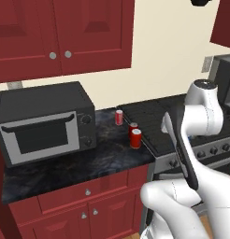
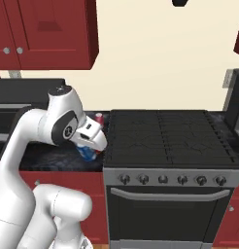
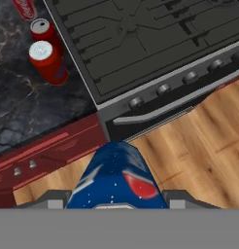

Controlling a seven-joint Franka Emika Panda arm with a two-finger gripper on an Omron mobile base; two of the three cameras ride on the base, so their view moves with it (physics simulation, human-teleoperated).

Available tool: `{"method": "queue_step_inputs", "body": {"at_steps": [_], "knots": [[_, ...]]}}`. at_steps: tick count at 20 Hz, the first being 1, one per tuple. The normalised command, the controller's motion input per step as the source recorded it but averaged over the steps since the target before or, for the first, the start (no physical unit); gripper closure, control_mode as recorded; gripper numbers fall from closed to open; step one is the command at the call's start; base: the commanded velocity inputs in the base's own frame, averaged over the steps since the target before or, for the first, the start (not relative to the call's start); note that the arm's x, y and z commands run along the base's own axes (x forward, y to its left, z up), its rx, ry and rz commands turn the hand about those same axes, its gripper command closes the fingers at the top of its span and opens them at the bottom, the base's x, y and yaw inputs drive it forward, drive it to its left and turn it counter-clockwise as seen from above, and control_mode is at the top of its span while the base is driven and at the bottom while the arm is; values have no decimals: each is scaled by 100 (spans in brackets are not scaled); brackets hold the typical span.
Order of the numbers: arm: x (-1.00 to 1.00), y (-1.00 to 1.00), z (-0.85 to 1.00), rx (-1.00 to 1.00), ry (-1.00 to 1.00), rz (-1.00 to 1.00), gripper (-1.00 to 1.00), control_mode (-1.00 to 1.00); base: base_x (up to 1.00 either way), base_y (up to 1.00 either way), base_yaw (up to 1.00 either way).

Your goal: Four empty soda cans are scattered around the kitchen. Gather all the cans and cluster them next to the stove for recycling.

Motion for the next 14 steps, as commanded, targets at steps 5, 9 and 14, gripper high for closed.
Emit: {"method": "queue_step_inputs", "body": {"at_steps": [5, 9, 14], "knots": [[0, 34, 0, -1, -2, -20, 100, -100, 0, 0, 0], [0, 28, 0, 0, -2, -9, 100, -100, 0, 0, 0], [0, 37, 0, 0, -4, 0, 100, -100, 0, 0, 0]]}}
